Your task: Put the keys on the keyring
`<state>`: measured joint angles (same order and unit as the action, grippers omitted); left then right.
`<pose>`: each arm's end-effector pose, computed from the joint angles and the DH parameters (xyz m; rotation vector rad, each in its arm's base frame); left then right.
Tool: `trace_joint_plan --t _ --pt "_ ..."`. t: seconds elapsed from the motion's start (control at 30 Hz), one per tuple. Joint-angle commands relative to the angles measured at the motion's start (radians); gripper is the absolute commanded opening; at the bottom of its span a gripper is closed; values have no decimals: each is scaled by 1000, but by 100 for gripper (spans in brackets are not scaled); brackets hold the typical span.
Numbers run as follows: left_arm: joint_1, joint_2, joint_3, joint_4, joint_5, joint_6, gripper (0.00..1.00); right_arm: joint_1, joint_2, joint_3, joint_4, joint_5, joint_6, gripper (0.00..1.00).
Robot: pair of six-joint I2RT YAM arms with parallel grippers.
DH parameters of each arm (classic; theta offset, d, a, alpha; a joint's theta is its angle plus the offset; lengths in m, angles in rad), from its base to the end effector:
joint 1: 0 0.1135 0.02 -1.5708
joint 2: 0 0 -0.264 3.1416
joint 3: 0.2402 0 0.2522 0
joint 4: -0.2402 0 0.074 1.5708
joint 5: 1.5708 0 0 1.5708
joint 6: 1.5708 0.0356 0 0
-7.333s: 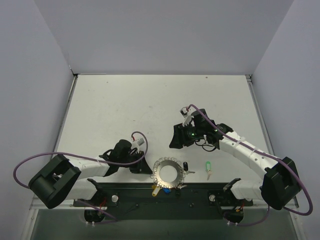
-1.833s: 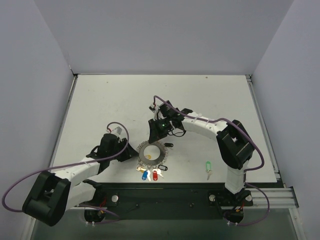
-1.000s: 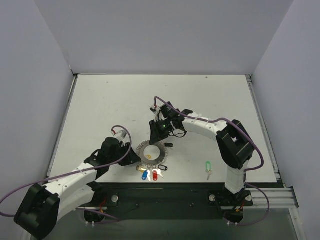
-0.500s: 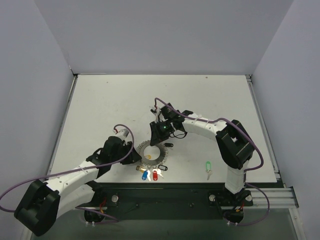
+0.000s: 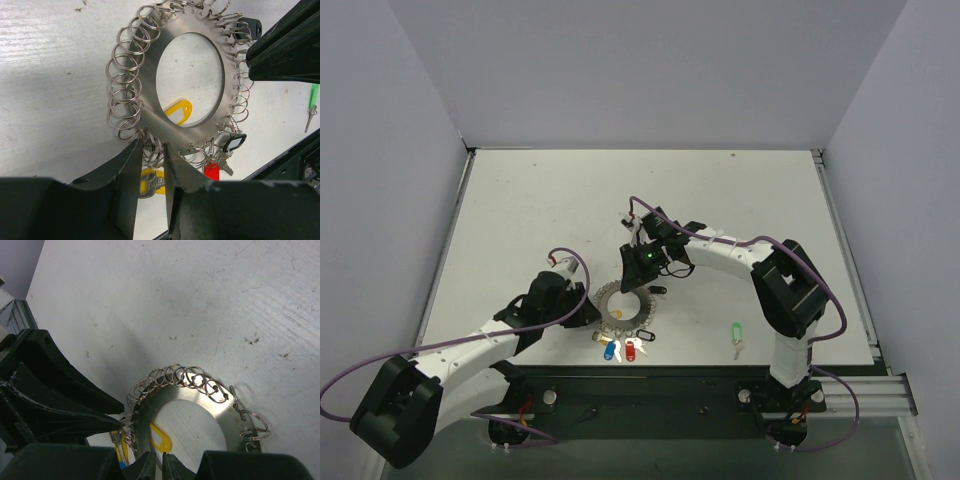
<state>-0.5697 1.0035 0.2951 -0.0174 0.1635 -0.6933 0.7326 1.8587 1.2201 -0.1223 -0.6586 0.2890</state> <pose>0.1525 -0.1046 0.1499 -0.0607 2.4310 -0.8057 0.2838 0.2846 0.1984 -0.8919 2.3184 1.2477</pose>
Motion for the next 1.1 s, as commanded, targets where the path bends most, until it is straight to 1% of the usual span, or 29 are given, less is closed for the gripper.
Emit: trace_joint_plan --t 0.0,0.1,0.6,0.73,0.83,0.87,0.97,1.0,1.07 --pt "-4 1 35 45 -10 18 31 -6 -44 -5 6 -18 4 13" --pt "-6 4 33 48 -15 18 28 -6 -44 -8 7 -19 4 14" --pt "-6 50 39 66 -12 31 29 -6 -47 -14 12 -18 4 14" --pt "-6 47 39 59 -24 32 23 -6 -47 -16 10 -18 4 14" --pt "-6 43 41 51 -38 34 17 -6 -47 -18 10 -18 4 14" --pt "-6 43 41 47 -41 35 16 -6 -47 -18 10 -18 3 14" --pt "-6 50 47 28 -55 43 17 -6 -49 -18 10 -18 4 14" --pt "-6 53 49 27 -58 46 22 -6 -50 -18 10 -18 3 15" --pt "-6 70 52 25 -55 54 26 -6 -52 -18 10 -16 2 14"
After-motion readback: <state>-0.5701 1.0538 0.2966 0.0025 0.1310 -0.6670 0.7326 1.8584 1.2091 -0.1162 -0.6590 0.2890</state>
